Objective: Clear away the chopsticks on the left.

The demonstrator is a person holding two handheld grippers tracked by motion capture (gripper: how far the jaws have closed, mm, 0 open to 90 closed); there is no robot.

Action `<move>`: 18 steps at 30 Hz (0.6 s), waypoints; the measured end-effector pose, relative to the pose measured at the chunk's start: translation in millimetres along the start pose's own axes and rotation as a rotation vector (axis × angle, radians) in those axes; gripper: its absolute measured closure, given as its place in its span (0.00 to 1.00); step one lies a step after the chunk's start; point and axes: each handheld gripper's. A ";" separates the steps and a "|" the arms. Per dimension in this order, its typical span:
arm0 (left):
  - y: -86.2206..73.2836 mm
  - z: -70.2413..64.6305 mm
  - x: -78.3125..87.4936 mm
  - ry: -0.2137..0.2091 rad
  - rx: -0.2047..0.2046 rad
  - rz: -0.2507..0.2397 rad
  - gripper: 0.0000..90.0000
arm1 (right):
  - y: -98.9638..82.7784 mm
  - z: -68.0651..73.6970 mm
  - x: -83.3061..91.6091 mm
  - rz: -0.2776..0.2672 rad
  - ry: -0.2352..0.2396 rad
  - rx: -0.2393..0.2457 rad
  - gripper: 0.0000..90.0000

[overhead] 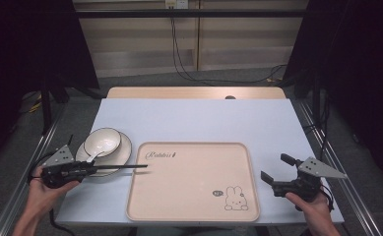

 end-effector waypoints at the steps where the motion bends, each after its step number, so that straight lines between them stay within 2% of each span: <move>1: 1.1 0.1 -0.5 0.003 -0.001 0.008 0.73 | -0.1 -0.2 -0.3 0.002 -0.006 0.005 0.03; 2: 1.1 0.1 -0.5 0.003 -0.001 0.008 0.74 | -0.1 -0.2 -0.3 0.002 -0.006 0.005 0.03; 3: 1.1 -0.2 -1.4 -0.008 0.000 -0.013 0.75 | 0.0 -0.1 0.2 -0.002 0.001 0.003 0.03; 10: 0.6 -2.4 -2.3 -0.016 -0.012 -0.005 0.79 | 0.0 -0.2 -0.1 0.003 0.002 0.000 0.03; 16: 2.5 0.1 -4.9 -0.032 -0.025 0.022 0.80 | -0.1 -0.4 -0.3 0.005 0.001 0.003 0.03; 18: 3.6 1.5 -7.0 -0.038 -0.032 0.054 0.79 | -0.1 -0.4 -0.3 0.004 0.004 0.001 0.03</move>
Point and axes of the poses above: each handheld gripper's, and its own axes: x roughly backward along the jaws, y roughly out of its top, z roughly to its left, and after that the axes turned 15 degrees about -y, right-handed
